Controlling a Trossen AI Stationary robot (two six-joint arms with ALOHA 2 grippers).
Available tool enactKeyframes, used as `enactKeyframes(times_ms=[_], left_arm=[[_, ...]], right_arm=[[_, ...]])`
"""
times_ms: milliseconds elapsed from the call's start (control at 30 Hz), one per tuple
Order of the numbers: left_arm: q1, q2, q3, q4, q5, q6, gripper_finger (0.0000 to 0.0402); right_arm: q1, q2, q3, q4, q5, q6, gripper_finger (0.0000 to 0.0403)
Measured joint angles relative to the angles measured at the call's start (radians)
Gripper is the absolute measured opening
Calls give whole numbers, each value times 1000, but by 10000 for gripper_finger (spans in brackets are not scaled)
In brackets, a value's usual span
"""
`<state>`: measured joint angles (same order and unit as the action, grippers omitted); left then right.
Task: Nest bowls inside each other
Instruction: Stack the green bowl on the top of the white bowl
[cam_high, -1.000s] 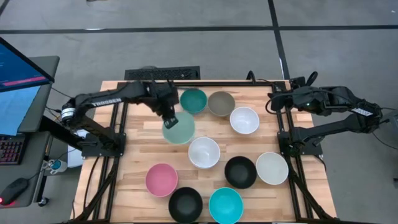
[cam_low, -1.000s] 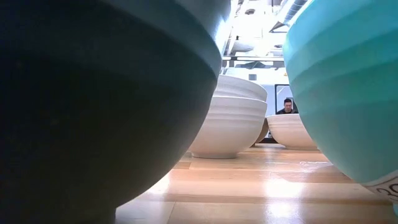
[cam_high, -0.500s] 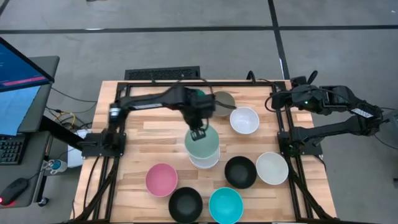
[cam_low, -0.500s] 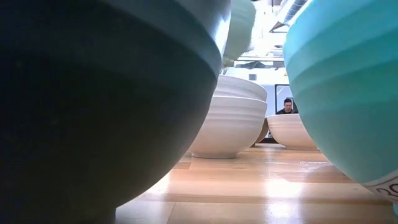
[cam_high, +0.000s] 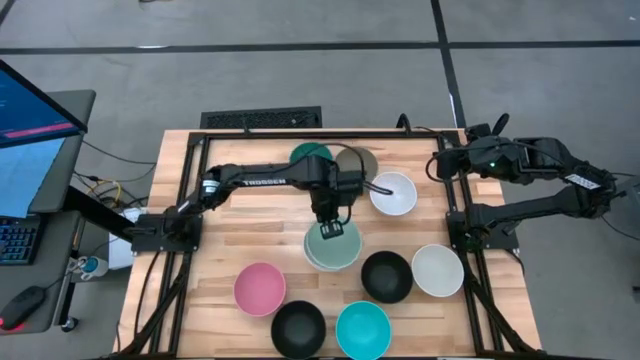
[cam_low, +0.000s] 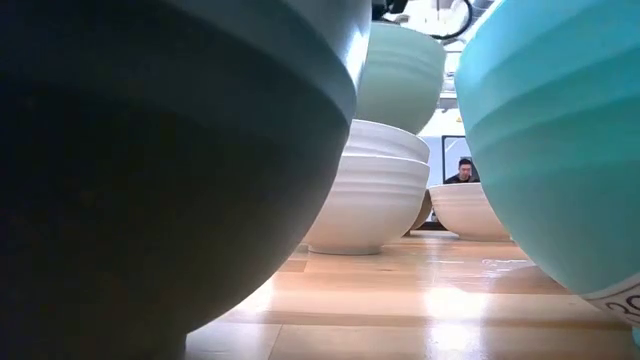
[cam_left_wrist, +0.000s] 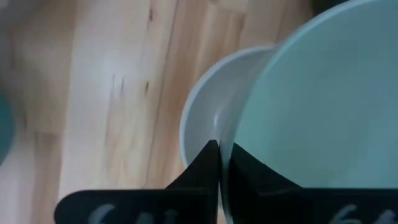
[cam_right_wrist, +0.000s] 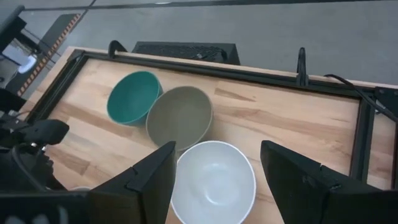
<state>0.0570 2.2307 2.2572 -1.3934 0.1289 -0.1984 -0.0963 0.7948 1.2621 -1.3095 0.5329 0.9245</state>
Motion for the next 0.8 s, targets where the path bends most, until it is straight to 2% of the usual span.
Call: enactKeyframes(times_ms=[267, 433, 533, 800], left_arm=[[-10, -1, -4, 2, -139, 23, 0], [-14, -1, -5, 12, -129, 36, 0], [-17, -5, -37, 84, -116, 37, 0], [-25, -9, -161, 103, -76, 34, 3]], right_arm=[[0, -16, 0, 0, -9, -16, 256], [0, -33, 0, 0, -9, -17, 256], [0, -42, 0, 0, -9, -17, 256], [0, -59, 0, 0, -9, -17, 256]])
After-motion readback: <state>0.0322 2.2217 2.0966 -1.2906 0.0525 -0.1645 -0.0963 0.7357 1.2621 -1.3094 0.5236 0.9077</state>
